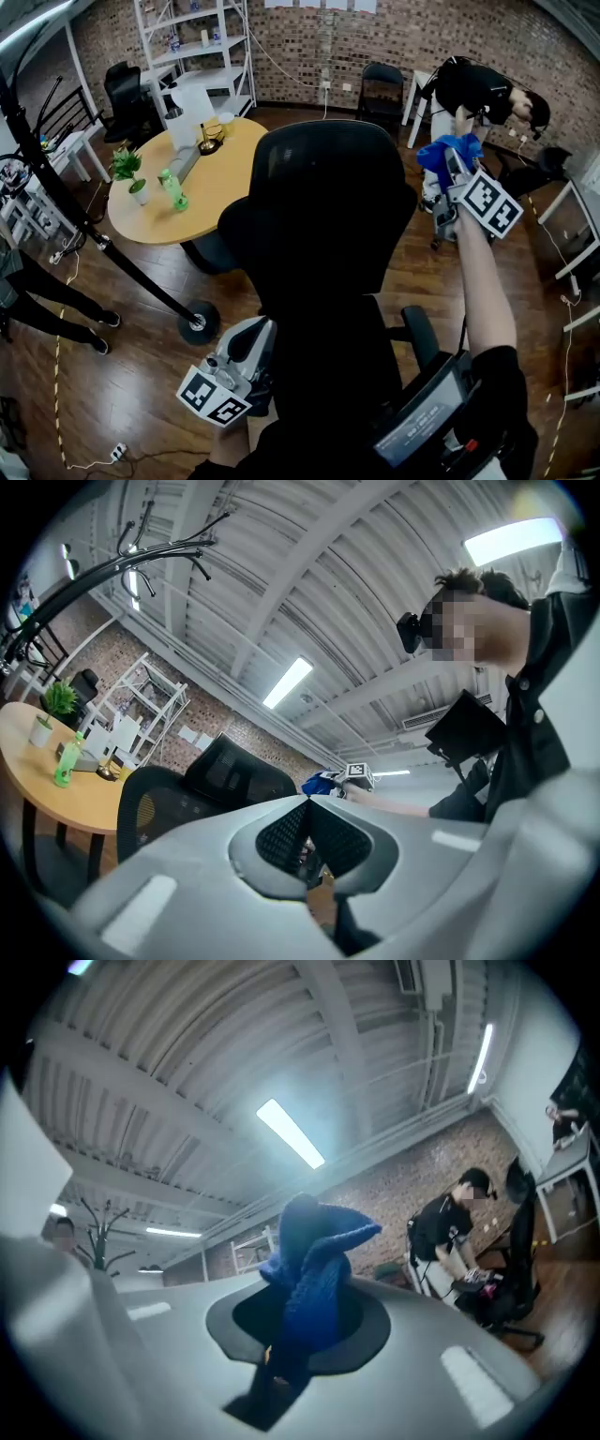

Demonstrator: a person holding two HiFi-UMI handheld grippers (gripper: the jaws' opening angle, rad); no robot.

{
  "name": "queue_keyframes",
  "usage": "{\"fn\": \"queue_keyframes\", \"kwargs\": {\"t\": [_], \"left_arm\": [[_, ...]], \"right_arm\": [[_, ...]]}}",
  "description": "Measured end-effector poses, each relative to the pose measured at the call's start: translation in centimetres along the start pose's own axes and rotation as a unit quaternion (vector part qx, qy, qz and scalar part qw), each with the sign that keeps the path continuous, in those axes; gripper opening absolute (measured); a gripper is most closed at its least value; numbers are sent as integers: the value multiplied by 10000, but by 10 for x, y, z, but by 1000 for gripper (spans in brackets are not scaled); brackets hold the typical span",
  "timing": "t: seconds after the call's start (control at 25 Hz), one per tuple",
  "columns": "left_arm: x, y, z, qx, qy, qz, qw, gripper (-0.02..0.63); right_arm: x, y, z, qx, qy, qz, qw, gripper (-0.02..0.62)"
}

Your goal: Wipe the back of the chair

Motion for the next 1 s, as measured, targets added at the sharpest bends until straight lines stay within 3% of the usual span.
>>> {"fn": "queue_keyframes", "kwargs": {"t": [0.12, 0.28, 0.48, 0.72, 1.0], "left_arm": [[-1, 4, 0, 1, 3, -27, 10000, 3], [1, 15, 3, -36, 11, 19, 10000, 3], [1, 33, 5, -101, -4, 186, 9998, 3], [2, 60, 10, -218, -56, 500, 9985, 3], [3, 92, 18, -361, -153, 917, 9950, 3]], "right_arm": [[10, 16, 10, -273, 613, -277, 9974, 52], [62, -5, -35, 243, 1135, 252, 9929, 52], [116, -36, -97, 857, 1726, 703, 9787, 52], [172, -52, -137, 1115, 1807, 1325, 9682, 52], [254, -54, -166, 1028, 1688, 2222, 9547, 52]]}}
Point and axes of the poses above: the fingertips, and each gripper's own axes: y backward along the fingers, x to its left, z out of its top, the point moved 4 cm from there along y, backward along the fingers, and after that the axes turned 10 degrees about y, right-handed, at the moved point
